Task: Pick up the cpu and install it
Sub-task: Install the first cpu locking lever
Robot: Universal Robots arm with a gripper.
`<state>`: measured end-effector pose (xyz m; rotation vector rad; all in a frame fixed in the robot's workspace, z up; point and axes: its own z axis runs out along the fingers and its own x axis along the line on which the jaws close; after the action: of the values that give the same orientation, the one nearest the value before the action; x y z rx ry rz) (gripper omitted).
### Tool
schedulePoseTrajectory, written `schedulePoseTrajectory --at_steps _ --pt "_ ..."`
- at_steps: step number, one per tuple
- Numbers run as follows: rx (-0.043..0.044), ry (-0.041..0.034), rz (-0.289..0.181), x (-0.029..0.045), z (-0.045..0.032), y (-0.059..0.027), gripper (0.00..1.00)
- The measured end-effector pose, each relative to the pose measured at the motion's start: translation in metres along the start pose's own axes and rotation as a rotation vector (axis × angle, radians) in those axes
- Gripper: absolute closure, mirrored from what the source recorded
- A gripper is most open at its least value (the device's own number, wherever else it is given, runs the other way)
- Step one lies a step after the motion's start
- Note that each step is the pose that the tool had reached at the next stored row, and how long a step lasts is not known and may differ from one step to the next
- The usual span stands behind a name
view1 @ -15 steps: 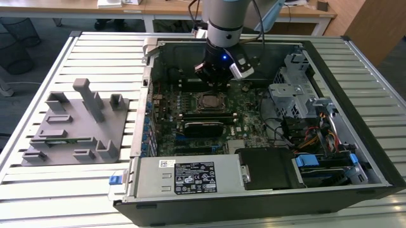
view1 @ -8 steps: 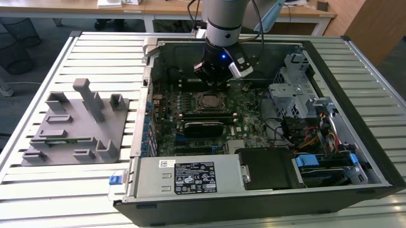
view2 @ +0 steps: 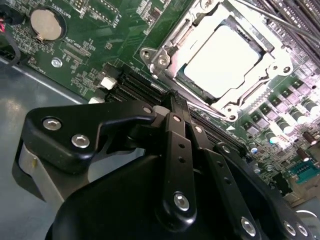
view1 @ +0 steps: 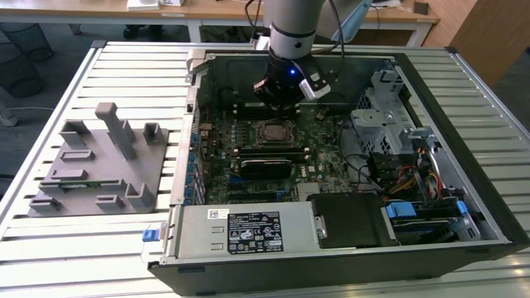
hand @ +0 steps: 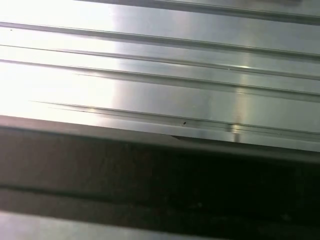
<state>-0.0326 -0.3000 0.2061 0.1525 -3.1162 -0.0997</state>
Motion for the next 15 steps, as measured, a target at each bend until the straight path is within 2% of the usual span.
schedulePoseTrajectory --at_steps 4,15 --pt "0.0 0.0001 0.0 -0.003 0.0 -0.0003 0.89" --pt "-0.0007 0.0001 -0.001 -0.0031 0.0024 -0.0011 0.89"
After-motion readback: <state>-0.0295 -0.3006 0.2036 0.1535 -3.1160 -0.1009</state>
